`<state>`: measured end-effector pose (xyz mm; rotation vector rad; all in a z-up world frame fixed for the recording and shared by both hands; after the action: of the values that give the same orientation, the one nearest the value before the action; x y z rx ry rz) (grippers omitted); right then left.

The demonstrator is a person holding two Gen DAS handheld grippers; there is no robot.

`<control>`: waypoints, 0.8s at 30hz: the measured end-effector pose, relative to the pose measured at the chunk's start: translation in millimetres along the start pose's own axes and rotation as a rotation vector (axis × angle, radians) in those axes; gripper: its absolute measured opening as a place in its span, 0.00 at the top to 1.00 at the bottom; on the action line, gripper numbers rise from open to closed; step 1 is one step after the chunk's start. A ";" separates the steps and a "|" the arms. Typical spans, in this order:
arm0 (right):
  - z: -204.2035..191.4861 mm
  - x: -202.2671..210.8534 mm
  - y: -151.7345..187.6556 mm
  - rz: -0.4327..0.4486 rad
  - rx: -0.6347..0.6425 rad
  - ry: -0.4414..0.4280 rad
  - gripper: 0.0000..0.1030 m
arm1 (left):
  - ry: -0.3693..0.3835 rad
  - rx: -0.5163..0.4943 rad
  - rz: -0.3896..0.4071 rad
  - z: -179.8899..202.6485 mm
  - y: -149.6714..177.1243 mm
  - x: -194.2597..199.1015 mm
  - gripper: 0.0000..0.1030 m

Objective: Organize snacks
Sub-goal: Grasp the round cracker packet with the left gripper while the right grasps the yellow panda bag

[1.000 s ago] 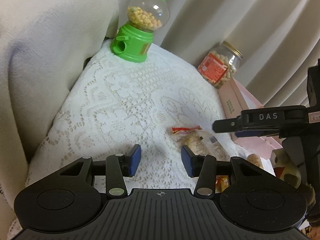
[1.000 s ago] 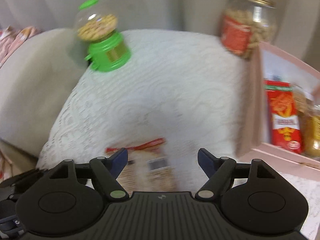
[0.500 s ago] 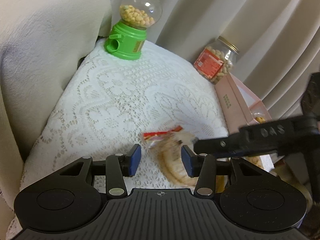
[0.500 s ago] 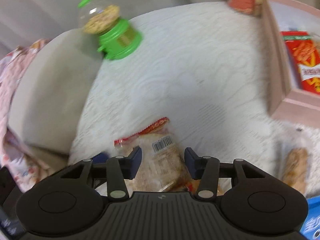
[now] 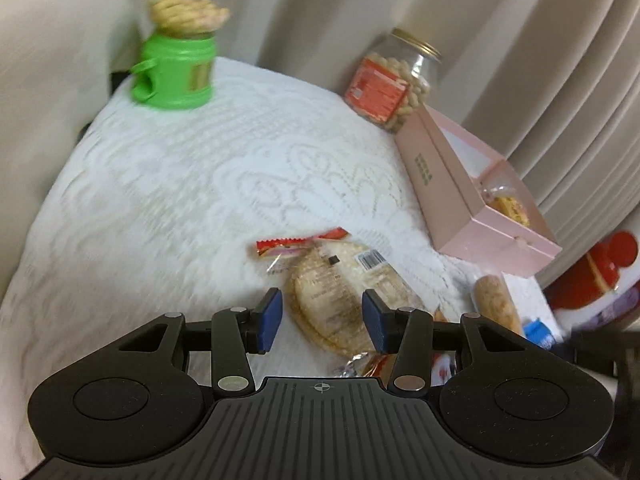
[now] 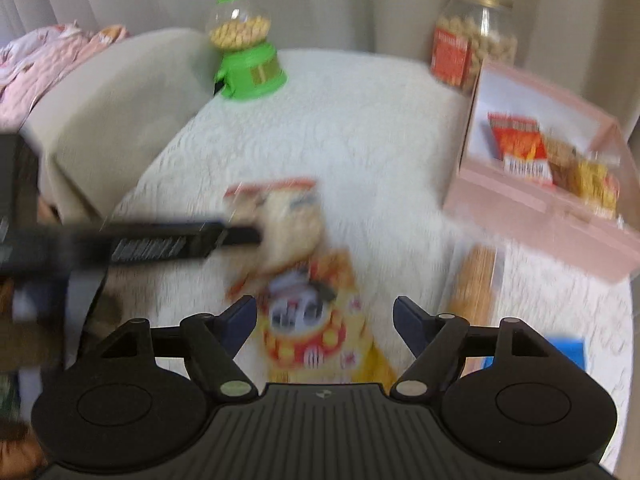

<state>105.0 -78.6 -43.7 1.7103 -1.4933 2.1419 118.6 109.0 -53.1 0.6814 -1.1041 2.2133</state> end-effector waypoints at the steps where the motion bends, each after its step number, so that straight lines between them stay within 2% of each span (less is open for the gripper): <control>1: -3.4 -3.5 4.8 -0.003 -0.003 -0.003 0.26 | -0.011 -0.013 -0.002 2.8 -3.6 -5.4 0.51; 5: -4.3 -14.6 17.9 0.011 -0.032 0.013 0.23 | -0.067 -0.055 0.021 10.7 -15.4 -18.6 0.48; 9: -1.9 -13.2 22.0 0.091 -0.072 0.013 0.23 | -0.112 -0.074 0.060 16.2 -18.7 -9.2 0.53; 12: -3.6 -12.5 24.8 0.108 -0.067 0.032 0.23 | -0.096 -0.098 0.081 36.0 -21.0 5.5 0.53; 16: -10.1 -15.5 25.4 0.102 -0.030 0.112 0.23 | -0.145 -0.337 0.088 80.4 -10.7 -8.8 0.51; 19: -17.0 -16.2 27.8 0.101 0.023 0.175 0.23 | -0.194 -0.468 0.065 92.5 6.3 -28.6 0.51; 22: -14.4 -13.3 32.4 0.105 0.014 0.159 0.23 | -0.211 -0.522 0.033 84.8 19.4 -35.6 0.49; 24: -8.8 -11.5 35.7 0.119 -0.007 0.148 0.22 | -0.199 -0.545 0.046 79.0 21.0 -31.1 0.49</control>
<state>83.8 -86.1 -75.0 1.4590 -1.5969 2.2601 141.1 25.2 -42.9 0.6417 -1.7443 1.7765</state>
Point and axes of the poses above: each gripper's, at about its wrist camera, not at the fingertips, and x roughly against the way its jaws point, z to its right, y to its underside, the point moved 10 cm from there along -x, roughly the way its jaws point, and after that the axes turned 13 degrees about x, right-handed, at the moved point
